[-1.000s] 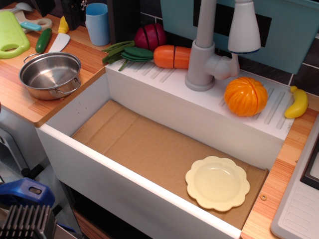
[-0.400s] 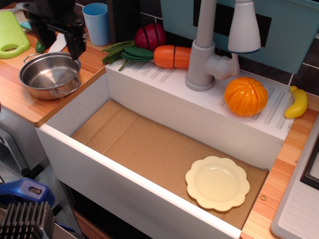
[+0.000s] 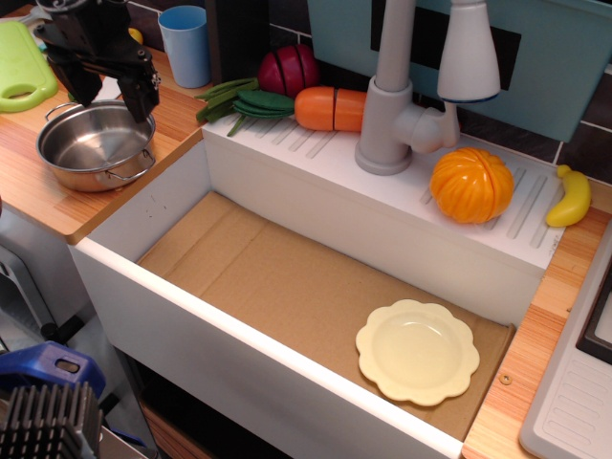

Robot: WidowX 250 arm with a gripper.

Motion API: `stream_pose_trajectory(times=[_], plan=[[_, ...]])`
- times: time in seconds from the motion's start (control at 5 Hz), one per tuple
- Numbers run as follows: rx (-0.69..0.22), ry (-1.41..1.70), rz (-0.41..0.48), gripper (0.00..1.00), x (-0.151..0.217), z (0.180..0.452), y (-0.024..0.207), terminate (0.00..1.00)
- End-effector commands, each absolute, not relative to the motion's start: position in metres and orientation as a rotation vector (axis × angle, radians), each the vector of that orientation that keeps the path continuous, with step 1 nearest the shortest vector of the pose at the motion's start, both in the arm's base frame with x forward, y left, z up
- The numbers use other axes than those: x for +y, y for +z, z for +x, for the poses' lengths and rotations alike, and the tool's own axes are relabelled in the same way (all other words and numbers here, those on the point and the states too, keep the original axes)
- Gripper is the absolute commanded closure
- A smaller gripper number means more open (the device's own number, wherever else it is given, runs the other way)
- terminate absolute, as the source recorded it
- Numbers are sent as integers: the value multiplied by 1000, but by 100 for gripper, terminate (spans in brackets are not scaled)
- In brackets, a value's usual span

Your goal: Put pot or pan in sink

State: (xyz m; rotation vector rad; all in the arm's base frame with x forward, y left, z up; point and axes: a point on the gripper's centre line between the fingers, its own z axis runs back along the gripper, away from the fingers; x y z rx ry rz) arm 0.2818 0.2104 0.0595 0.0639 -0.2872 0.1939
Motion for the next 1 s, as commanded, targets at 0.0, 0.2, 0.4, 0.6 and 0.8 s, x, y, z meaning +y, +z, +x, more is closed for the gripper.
stream_pose_trajectory(times=[0.0,0.2,0.4,0.6,0.8], plan=[[-353,199,52,0,211,283,57,0],[-344,194,39,0,206,284,56,0],[-350,188,24,0,201,287,50,0],[-360,197,12,0,199,286,43,0],[-385,195,3,0,198,284,35,0]])
